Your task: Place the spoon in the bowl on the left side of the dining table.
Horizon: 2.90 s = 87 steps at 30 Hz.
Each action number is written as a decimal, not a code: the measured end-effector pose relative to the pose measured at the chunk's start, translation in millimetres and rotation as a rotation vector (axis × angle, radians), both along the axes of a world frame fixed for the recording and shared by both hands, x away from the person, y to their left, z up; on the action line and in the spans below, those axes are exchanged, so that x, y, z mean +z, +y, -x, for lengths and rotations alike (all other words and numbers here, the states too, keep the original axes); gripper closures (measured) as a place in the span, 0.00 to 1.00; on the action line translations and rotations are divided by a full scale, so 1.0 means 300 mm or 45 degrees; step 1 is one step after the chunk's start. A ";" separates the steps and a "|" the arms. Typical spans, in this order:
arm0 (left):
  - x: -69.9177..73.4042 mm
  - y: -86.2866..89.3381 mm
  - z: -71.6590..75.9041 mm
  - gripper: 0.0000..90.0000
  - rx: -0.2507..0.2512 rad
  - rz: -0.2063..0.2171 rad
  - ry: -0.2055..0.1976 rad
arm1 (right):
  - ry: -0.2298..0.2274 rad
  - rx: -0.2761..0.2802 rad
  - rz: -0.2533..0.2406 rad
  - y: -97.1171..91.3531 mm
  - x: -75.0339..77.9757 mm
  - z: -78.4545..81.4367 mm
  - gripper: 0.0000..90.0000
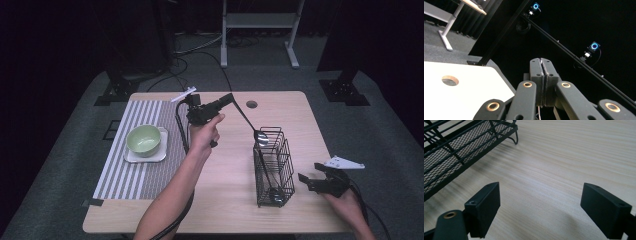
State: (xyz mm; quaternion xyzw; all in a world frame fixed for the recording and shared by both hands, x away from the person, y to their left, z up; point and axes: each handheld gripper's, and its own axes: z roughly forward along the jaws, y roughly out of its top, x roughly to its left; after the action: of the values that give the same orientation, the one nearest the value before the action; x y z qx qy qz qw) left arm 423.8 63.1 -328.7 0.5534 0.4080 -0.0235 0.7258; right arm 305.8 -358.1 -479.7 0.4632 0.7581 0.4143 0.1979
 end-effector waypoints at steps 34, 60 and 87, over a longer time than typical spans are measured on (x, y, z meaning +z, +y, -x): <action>-0.016 0.155 0.003 0.99 0.118 -0.030 0.011 | 0.012 -0.003 0.016 0.004 -0.003 -0.004 0.17; -0.071 0.243 0.005 0.99 0.184 -0.061 0.046 | 0.016 -0.003 0.017 0.006 -0.007 -0.009 0.17; -0.085 0.347 0.017 0.99 0.261 -0.074 0.053 | 0.021 -0.006 0.020 0.007 -0.007 -0.010 0.17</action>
State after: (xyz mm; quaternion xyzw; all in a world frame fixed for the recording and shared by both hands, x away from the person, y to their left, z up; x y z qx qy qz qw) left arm 418.8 167.1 -354.1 0.5290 0.4778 0.0513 0.6995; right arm 308.7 -356.1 -481.8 0.4666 0.7619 0.4041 0.1963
